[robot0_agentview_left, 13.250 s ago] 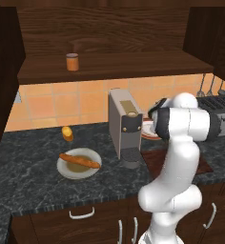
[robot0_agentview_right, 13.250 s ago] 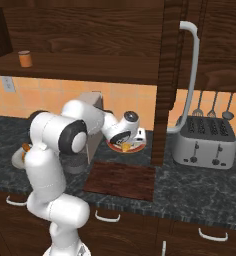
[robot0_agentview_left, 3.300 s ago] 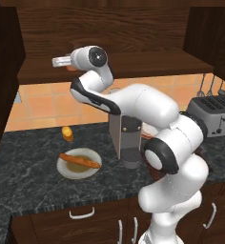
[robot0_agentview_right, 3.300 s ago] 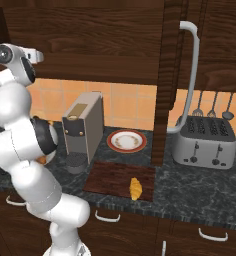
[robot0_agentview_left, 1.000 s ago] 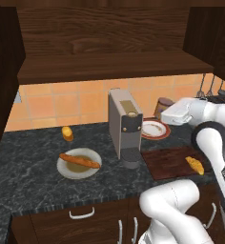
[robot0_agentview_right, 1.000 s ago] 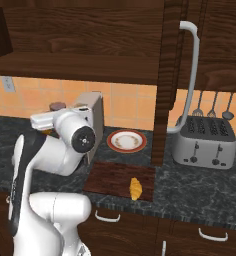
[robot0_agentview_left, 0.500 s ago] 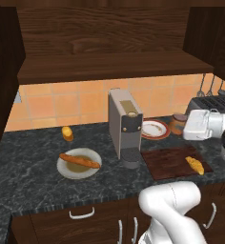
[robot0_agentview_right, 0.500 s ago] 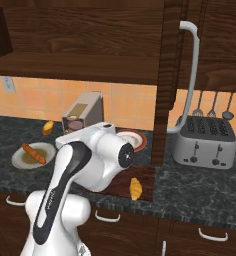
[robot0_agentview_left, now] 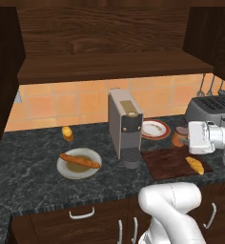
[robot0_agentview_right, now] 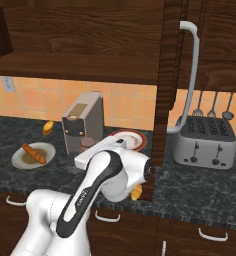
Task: From the different types of pastries on the counter, select a croissant and place it on the cutting board. Then retrieve a jar of jam from the cabinet and place it alongside the croissant on the cutting board.
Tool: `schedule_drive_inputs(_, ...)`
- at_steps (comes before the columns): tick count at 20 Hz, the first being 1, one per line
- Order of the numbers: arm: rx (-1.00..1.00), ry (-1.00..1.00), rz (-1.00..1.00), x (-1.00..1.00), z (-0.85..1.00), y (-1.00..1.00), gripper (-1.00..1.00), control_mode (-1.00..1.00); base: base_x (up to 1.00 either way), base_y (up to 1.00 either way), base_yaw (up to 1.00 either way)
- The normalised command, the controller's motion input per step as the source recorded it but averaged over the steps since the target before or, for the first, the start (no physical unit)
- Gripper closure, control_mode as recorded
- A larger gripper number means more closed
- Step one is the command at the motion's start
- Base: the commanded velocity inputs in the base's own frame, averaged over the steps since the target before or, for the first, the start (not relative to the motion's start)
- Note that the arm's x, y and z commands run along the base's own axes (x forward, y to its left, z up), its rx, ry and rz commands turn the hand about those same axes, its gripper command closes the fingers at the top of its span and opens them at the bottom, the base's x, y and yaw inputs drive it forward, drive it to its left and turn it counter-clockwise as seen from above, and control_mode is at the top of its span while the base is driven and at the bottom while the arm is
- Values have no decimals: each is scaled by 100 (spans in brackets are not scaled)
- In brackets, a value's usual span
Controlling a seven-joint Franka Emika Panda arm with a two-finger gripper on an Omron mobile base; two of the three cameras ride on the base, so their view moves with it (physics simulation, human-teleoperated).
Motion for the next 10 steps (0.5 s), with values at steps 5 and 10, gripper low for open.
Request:
schedule_drive_inputs(5,0,0,17,27,-61,-5,100,-100,0,0,0)
schedule_drive_inputs(10,0,0,13,22,-52,-8,100,-100,0,0,0)
